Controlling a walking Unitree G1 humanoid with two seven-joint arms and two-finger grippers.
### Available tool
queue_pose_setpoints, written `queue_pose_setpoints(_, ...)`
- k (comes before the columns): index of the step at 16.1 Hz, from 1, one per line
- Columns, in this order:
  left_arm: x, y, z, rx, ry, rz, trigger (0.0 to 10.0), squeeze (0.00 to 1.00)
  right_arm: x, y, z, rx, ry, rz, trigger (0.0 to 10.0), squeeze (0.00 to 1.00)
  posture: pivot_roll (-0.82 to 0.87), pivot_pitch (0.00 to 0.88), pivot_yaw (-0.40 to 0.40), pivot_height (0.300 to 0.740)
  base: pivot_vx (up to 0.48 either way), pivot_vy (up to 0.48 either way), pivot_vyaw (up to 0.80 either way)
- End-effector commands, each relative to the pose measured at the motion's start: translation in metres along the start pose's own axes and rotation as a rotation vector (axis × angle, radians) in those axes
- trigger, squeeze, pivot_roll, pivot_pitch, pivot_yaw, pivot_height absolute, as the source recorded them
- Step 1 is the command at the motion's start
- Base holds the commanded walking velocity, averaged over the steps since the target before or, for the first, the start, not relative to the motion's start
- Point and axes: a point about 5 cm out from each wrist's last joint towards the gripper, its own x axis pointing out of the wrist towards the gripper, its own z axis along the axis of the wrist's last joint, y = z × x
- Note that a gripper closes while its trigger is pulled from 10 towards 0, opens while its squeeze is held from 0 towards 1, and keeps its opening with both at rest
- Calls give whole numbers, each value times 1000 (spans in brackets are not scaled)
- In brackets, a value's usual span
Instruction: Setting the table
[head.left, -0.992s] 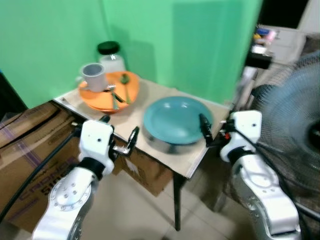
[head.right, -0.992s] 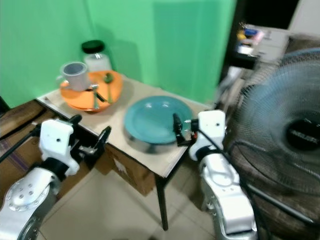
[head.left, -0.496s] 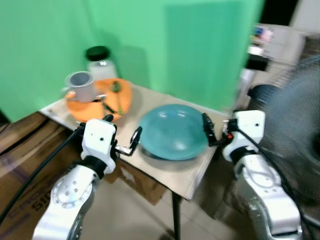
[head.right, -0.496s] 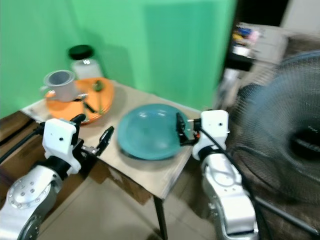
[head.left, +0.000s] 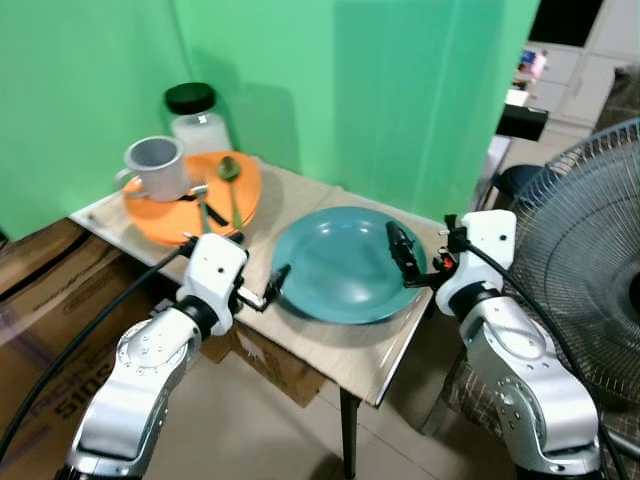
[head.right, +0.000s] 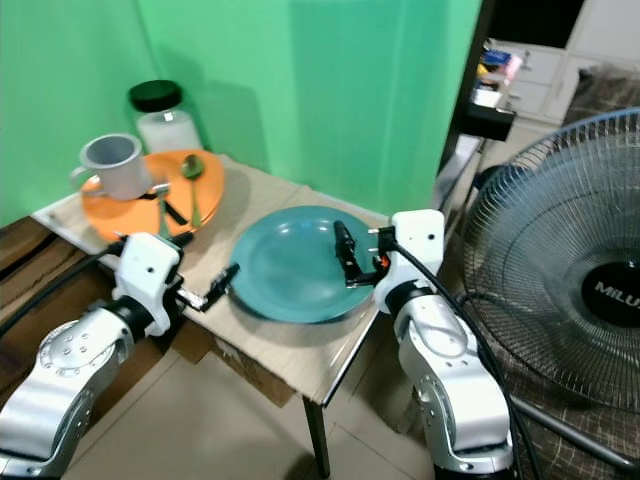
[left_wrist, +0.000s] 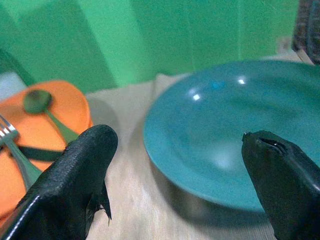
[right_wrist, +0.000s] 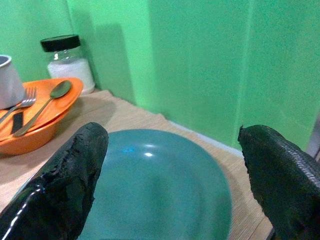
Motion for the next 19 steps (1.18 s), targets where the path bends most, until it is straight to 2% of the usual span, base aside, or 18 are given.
queue_pose_setpoints(1,4,1,-5,11,16,-39,10000,286,4,-2,0,7,12,-1,10000,0,51,0,62,740,0,0,0)
queue_pose_setpoints(3,10,8,-25,55,74,-54,10000,282,5,-4,-1,31,37,-6,10000,0,44,0,60,740,0,0,0)
queue_pose_setpoints(8,23,12,-46,52,83,-95,10000,282,7,-3,-2,69,55,5,10000,0,44,0,51,740,0,0,0)
queue_pose_setpoints(11,22,9,-61,79,127,-118,10000,286,7,-4,-1,67,70,0,10000,0,32,0,57,740,0,0,0)
queue_pose_setpoints(13,19,10,-65,84,129,-101,10000,294,7,-9,-2,99,95,-22,10000,0,34,0,55,740,0,0,0)
queue_pose_setpoints(16,11,14,-61,105,97,-96,10000,286,8,-15,0,123,94,-30,10000,0,34,0,55,740,0,0,0)
queue_pose_setpoints(18,4,13,-53,117,63,-148,10000,286,8,-16,0,120,98,-31,10000,0,30,0,60,740,0,0,0)
queue_pose_setpoints(19,4,13,-35,80,-17,-188,10000,286,8,-18,2,121,94,-33,10000,0,28,0,58,740,0,0,0)
